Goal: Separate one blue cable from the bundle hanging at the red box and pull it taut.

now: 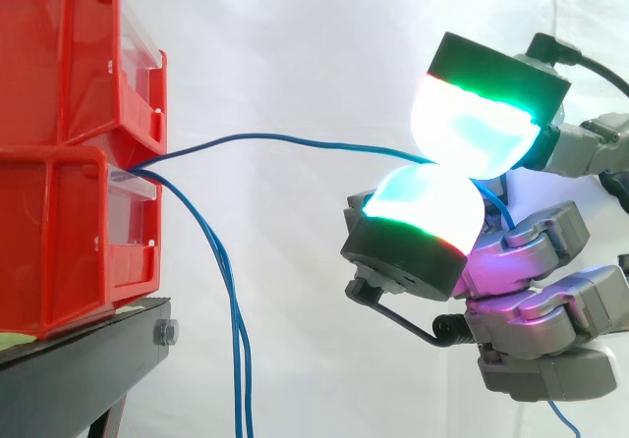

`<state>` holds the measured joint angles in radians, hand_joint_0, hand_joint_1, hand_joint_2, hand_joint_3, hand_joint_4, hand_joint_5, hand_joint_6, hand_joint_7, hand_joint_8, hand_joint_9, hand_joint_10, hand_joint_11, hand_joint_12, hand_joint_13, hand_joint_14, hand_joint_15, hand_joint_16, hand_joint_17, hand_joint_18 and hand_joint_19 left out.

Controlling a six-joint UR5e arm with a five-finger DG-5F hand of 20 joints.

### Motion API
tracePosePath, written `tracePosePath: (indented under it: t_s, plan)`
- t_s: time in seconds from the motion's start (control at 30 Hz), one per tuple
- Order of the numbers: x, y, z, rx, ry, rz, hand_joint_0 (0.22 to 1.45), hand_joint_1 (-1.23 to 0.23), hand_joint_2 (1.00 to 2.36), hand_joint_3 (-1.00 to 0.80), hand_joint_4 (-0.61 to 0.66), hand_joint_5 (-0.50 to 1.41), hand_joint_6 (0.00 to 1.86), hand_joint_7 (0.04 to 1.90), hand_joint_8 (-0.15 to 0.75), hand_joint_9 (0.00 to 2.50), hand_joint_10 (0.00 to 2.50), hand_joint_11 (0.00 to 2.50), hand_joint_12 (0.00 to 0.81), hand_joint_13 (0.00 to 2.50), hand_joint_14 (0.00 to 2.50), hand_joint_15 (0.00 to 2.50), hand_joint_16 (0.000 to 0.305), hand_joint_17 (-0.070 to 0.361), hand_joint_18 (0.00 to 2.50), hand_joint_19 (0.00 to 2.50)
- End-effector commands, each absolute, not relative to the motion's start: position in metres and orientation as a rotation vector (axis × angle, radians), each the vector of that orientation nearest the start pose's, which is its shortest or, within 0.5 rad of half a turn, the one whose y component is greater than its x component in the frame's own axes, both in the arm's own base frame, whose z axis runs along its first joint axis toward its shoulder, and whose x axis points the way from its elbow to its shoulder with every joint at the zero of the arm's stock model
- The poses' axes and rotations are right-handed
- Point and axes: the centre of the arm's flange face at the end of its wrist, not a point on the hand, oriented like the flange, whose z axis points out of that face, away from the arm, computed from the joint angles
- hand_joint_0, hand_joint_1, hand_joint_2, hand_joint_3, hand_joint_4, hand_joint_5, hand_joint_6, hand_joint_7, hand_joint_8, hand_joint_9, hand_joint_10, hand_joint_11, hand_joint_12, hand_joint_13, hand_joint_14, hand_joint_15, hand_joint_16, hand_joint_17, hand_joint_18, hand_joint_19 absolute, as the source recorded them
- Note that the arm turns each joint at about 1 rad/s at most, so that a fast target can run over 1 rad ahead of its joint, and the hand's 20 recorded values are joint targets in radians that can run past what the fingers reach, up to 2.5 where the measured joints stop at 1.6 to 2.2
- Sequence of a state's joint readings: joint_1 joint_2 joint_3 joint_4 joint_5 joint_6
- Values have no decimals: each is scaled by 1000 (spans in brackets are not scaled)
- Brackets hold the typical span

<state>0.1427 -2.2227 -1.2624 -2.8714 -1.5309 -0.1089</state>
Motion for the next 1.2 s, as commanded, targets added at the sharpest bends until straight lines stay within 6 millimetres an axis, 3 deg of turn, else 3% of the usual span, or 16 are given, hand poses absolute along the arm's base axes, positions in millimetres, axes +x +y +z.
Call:
tracePosePath:
  t_s: [0.0,1.17]
  plan:
    - [731,-34,261,1120,1390,1167,732,-731,1008,-400,12,-208,888,1042,346,738,1847,1369,415,952,840,1466,48,109,1164,1213]
    - [731,-34,261,1120,1390,1167,734,-739,1009,-401,-5,-205,889,1025,341,718,1908,1317,409,937,889,1436,47,105,1151,1206]
